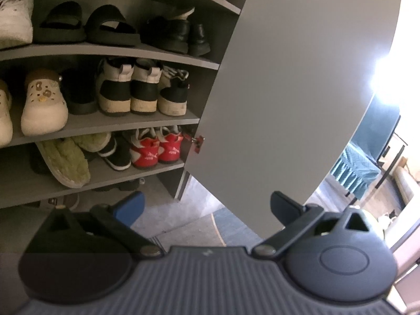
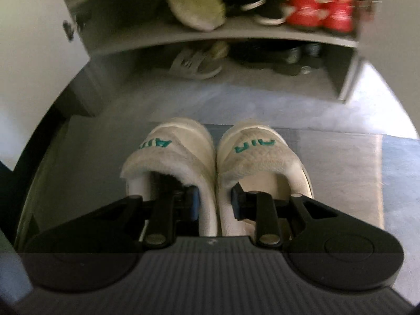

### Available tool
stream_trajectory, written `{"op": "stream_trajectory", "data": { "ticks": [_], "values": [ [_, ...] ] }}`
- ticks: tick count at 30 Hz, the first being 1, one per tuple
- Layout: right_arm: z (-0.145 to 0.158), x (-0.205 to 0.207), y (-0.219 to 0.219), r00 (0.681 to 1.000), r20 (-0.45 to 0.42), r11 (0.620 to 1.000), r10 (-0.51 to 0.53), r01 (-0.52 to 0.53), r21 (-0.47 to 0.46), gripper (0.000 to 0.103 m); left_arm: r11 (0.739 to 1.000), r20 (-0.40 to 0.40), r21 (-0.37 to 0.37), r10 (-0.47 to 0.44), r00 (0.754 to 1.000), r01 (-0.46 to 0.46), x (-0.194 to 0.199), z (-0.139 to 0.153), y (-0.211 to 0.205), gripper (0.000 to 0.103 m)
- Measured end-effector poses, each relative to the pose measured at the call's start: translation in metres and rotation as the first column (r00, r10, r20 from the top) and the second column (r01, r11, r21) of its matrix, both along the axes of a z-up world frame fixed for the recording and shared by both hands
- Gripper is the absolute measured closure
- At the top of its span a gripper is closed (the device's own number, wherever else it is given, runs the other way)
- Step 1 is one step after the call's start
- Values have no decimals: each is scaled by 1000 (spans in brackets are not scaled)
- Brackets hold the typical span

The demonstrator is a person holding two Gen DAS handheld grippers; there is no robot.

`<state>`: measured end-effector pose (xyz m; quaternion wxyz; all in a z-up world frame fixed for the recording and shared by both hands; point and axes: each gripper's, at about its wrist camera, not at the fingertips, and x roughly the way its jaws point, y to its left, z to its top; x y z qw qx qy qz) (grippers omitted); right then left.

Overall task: Organize scattered shoes
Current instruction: 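Lift and carry the white sneakers with the right gripper to the cabinet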

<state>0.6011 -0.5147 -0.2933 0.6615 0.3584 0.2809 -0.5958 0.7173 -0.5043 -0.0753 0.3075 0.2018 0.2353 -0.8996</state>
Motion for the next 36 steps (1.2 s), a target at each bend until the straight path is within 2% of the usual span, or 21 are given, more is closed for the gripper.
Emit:
{"op": "stream_trajectory", "data": {
  "ticks": [4,8,12,15,24,28,30,34,36],
  "values": [
    [-25,22,-44,999,32,998,-21,19,57,75,999,-31,40,4,1000,-2,6,0,0,0],
    [-69,54,-65,997,-37,996,67,-65,59,75,998,-32,48,-29,999,30,12,1,7,0],
    [-104,74,-71,984,-71,982,162,-154,111,74,998,-31,26,-55,998,56,18,1,14,0],
    [-105,75,-72,982,-84,981,171,-161,111,73,999,-3,14,-50,999,50,18,-3,13,0],
    [-105,66,-73,993,-28,988,115,-111,107,70,1000,35,14,19,999,-20,14,-5,-3,0],
    [-92,57,-77,996,49,997,74,-76,25,70,999,41,-14,35,999,-35,14,-2,-2,0],
    [-81,54,-80,995,74,998,60,-59,-20,63,999,44,-36,42,998,-40,15,0,-1,0],
    [-79,53,-84,996,63,998,62,-62,-5,60,998,56,-38,55,997,-53,15,0,-3,0],
    [-82,50,-88,995,58,996,75,-77,40,48,998,62,-33,60,996,-58,16,-1,-4,0]
  ]
}}
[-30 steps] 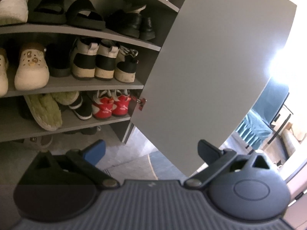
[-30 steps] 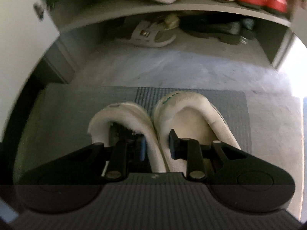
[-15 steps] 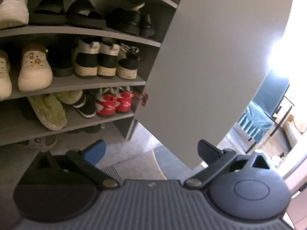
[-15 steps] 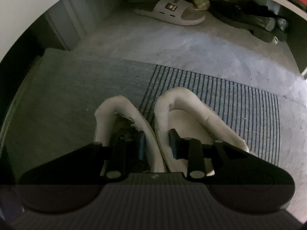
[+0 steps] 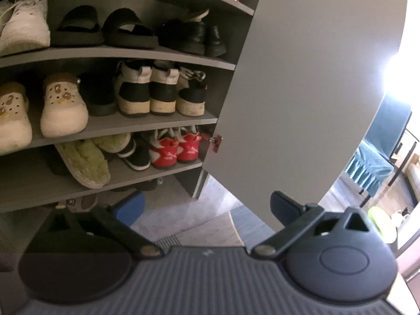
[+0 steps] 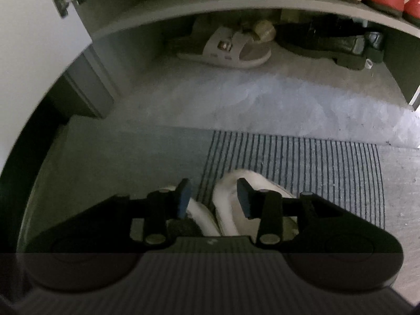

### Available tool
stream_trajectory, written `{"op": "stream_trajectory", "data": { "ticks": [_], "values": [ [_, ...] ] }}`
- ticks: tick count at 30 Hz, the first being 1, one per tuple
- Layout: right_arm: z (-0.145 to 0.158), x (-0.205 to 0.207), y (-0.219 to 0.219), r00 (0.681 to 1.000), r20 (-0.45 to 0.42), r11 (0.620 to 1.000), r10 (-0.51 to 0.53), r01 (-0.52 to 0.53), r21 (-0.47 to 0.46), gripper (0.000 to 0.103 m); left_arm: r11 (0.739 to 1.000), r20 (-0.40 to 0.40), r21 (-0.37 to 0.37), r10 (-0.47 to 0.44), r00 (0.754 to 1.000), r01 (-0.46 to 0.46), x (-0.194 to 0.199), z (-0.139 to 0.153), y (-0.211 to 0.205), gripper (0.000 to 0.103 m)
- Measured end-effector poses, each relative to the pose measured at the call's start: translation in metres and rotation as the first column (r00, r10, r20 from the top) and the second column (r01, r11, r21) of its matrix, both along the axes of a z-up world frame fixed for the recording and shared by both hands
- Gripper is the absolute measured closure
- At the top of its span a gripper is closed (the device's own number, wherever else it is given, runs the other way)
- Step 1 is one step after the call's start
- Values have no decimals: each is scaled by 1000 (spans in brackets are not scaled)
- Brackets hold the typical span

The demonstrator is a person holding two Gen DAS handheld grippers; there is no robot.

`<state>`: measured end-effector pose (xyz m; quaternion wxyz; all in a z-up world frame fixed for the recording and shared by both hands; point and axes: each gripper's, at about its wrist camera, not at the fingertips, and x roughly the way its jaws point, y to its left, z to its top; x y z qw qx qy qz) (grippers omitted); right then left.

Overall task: Organize scattered shoes
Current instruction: 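Lift and carry the white sneakers with the right gripper to the cabinet, then push the white sneakers onto a lower cabinet shelf with the right gripper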

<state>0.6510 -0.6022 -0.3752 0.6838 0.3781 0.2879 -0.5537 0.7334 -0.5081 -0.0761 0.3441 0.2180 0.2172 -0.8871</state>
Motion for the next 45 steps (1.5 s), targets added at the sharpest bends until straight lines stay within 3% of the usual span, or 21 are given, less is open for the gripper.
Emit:
{"op": "stream_trajectory", "data": {
  "ticks": [2,4,7,10,14,18,21,23,24,25,27,32,38,45],
  "values": [
    [-2,-7,-1,1000,2,1000,10,-10,26,34,1000,6,-10,-4,1000,4,0,0,2,0],
    [-3,-12,1,999,-29,999,30,-29,30,29,1000,10,-14,-8,1000,8,-2,-1,4,0],
    [-2,-23,6,996,-70,998,61,-59,33,28,1000,15,-1,-15,1000,15,-5,-4,4,0],
    [3,-34,13,997,-41,997,72,-71,27,27,999,14,18,-28,1000,28,-8,-7,4,0],
    [-3,-24,21,984,-38,985,172,-171,30,27,1000,-7,18,-22,1000,22,-10,-6,9,0],
    [-25,0,16,972,-87,975,220,-217,43,28,995,-34,-62,75,997,-77,-4,1,15,0],
    [-49,21,6,973,-123,981,193,-187,58,37,991,-33,-87,104,994,-106,-3,3,12,0],
    [-58,37,6,958,-195,977,213,-203,66,49,988,-17,-96,123,992,-124,-2,2,8,0],
    [-61,46,6,940,-260,976,220,-210,63,66,987,-10,-93,132,991,-132,-2,2,5,0],
    [-60,46,4,938,-276,978,209,-199,62,67,986,-8,-88,140,990,-140,-1,2,2,0],
    [-54,36,-5,956,-259,990,141,-132,52,70,985,-17,-84,153,988,-153,1,4,-2,0],
    [-30,23,-13,973,-219,994,-70,50,-95,71,984,-63,-50,167,984,-170,7,11,-9,0],
    [31,39,-24,988,-99,948,-122,87,-306,72,986,-84,-69,148,985,-154,8,16,-5,0],
    [88,64,-61,990,43,879,-137,141,-455,74,975,-139,-81,192,971,-205,28,29,-14,0]
  ]
}}
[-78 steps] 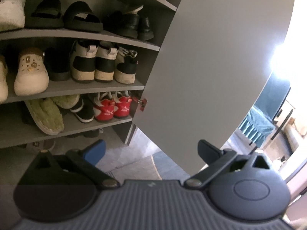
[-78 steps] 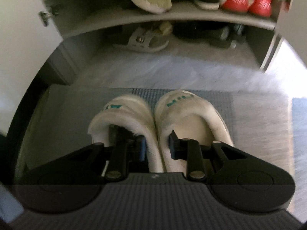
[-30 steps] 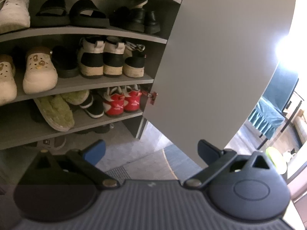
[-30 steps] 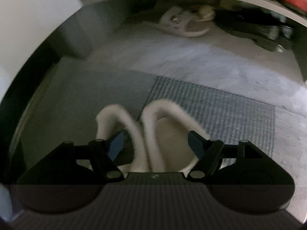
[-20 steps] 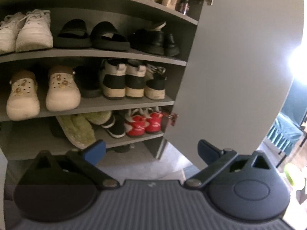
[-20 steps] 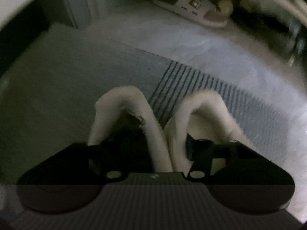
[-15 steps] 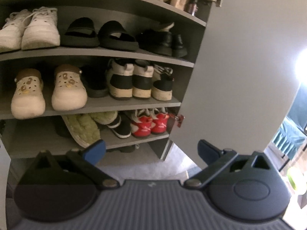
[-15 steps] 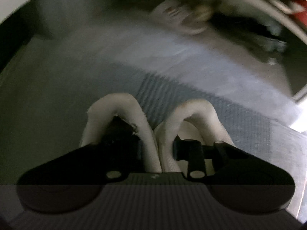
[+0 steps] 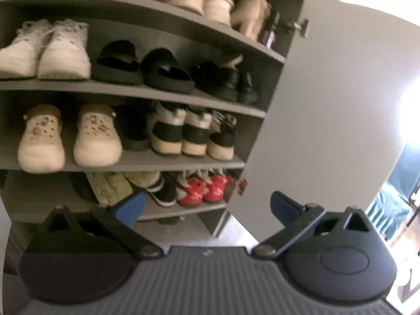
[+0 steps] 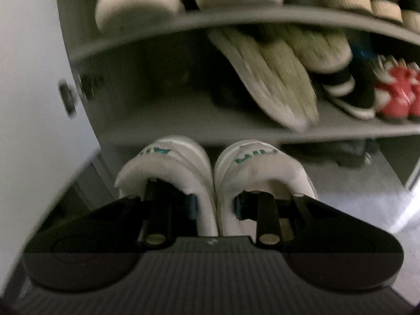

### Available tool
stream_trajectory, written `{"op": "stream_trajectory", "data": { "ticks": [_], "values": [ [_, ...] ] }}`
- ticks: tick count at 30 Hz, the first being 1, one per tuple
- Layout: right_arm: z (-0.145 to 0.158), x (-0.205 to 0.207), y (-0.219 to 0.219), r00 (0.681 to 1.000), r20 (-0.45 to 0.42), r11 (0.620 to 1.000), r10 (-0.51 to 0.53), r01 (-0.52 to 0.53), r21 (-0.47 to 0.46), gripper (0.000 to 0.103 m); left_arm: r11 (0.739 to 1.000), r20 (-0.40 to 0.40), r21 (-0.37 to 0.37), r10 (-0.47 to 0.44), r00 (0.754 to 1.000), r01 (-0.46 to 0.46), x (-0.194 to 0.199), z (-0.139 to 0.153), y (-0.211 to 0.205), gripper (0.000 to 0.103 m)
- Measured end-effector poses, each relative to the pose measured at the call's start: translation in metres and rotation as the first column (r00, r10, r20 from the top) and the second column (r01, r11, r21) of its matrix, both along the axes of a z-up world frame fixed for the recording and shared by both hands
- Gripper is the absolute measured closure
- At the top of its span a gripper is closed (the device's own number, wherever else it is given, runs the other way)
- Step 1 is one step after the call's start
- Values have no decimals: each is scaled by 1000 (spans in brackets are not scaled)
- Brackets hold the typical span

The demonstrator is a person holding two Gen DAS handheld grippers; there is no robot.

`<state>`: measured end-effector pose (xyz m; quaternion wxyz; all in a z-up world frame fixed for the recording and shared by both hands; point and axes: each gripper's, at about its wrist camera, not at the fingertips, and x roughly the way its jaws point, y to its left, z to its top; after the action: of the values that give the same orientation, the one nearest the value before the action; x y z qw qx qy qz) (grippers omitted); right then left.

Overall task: Organize scattered shoes
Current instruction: 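Push the white sneakers onto a lower cabinet shelf with the right gripper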

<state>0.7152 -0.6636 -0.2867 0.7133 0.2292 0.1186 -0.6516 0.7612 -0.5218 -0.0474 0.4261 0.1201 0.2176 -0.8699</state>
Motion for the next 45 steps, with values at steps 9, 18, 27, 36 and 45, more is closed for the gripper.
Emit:
{"op": "stream_trajectory", "data": {
  "ticks": [9,18,27,36,45],
  "values": [
    [32,57,-66,999,43,982,3,5,-186,75,992,-51,-48,112,992,-114,45,26,-18,0],
    [25,93,-128,1000,-20,984,-7,3,-178,74,992,29,-26,127,992,-126,64,26,-36,0],
    [29,94,-188,994,-109,997,6,-14,-70,72,970,103,-112,225,969,-214,109,33,-48,0],
    [31,83,-199,991,-110,996,71,-77,-50,68,981,300,-179,130,945,-78,153,-26,-16,0],
    [36,72,-221,989,-84,993,119,-117,24,64,999,490,-34,-17,872,38,160,-133,6,0]
  ]
}}
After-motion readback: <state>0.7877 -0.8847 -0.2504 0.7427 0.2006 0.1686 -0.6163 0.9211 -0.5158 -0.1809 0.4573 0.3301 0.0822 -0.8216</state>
